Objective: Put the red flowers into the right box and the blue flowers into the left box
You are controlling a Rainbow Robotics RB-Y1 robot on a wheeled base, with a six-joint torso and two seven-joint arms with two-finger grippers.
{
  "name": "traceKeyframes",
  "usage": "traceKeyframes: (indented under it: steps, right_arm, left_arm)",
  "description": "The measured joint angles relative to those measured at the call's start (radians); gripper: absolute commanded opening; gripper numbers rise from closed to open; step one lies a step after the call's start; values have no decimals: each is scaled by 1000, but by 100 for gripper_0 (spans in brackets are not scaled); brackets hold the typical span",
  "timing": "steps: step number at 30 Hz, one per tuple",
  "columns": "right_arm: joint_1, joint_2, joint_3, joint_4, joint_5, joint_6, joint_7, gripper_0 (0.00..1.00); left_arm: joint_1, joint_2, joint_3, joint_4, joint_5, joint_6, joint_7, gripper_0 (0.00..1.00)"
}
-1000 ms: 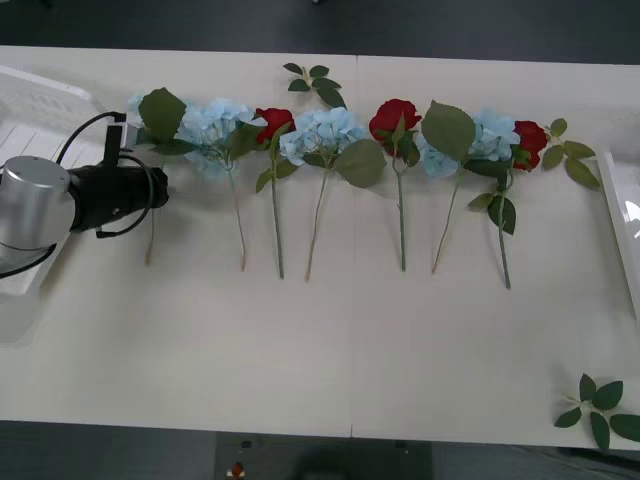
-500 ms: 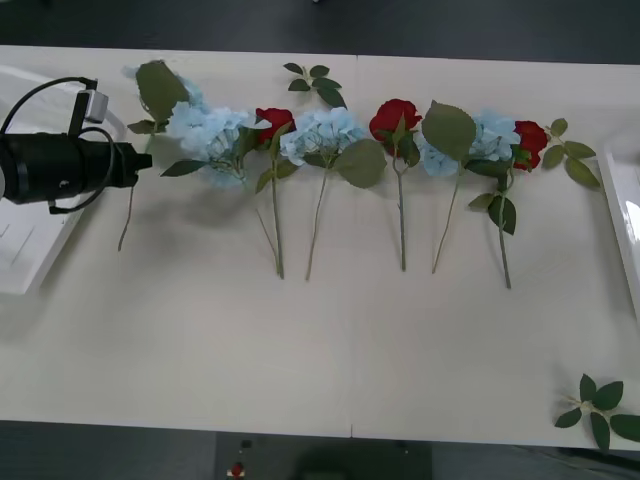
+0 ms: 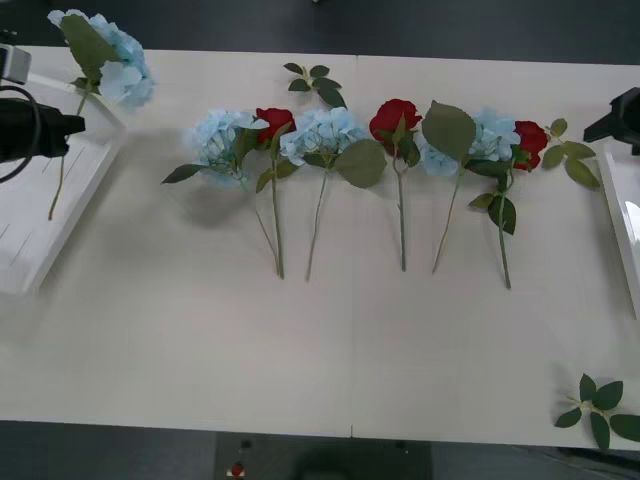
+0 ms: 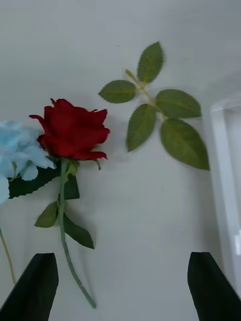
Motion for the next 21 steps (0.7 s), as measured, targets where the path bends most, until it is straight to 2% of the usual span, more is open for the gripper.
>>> traceKeyframes:
  steps: [6, 13, 16, 21]
  right_arm:
    - [0, 124, 71, 18, 97, -130, -144, 76]
    - [0, 264, 66, 101, 243, -203, -184, 77]
    - [0, 296, 65, 142, 284, -229, -184, 86]
    - [0, 328, 69, 184, 305, -265, -184, 94]
  left_arm:
    - [16, 77, 146, 67, -106, 204, 0, 0]
    - [16, 173, 289, 109, -255, 402, 0, 0]
    - [16, 235, 312, 82, -303, 445, 0, 0]
    - [7, 351, 311, -4, -457, 534, 0, 0]
